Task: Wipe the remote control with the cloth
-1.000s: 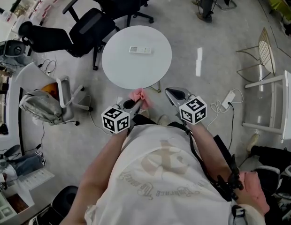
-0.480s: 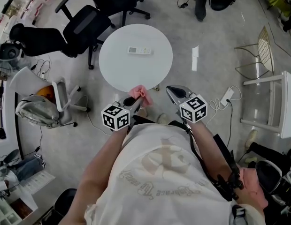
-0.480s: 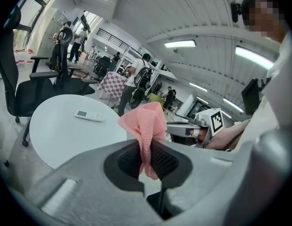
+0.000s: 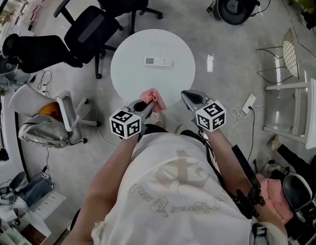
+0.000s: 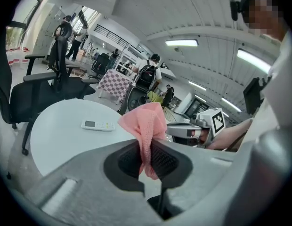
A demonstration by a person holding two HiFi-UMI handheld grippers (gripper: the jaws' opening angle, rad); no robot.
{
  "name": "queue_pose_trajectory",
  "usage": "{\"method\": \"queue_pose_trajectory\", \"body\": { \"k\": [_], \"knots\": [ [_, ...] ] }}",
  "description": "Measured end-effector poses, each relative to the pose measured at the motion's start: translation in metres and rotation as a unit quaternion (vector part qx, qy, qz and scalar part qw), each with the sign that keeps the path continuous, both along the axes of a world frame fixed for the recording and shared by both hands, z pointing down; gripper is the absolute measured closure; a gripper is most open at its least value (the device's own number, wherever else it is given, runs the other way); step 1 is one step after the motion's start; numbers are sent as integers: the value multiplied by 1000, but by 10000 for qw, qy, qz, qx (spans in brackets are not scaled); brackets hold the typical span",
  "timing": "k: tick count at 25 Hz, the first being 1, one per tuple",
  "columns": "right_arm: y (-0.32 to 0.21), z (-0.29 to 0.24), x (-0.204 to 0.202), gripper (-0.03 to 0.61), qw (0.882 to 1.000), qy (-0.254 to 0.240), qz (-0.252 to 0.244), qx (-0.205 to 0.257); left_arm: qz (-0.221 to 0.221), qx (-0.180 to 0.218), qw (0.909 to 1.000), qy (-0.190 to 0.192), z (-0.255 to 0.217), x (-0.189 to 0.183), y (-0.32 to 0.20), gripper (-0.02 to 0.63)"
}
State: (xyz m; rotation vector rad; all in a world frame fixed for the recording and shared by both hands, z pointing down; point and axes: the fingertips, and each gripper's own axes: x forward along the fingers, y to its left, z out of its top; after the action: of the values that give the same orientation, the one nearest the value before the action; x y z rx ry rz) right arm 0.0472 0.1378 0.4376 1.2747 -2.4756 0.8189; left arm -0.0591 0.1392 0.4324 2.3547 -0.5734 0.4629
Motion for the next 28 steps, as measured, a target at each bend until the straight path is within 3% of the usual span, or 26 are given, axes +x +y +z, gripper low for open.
{"method": "queue_pose_trajectory", "body": {
  "k": [14, 23, 28],
  "knots": [
    [-59, 6, -8, 571, 9964, 513, 610, -282, 548, -145, 9982, 194, 10, -21, -71, 594],
    [-96, 10, 4, 571, 9941, 849, 599, -299, 378, -240, 9989, 159, 18, -39, -100, 592],
    [-107, 28, 20, 571, 9927, 1035, 456, -411, 323, -379, 9988, 41, 29, -26, -105, 592]
  ]
}}
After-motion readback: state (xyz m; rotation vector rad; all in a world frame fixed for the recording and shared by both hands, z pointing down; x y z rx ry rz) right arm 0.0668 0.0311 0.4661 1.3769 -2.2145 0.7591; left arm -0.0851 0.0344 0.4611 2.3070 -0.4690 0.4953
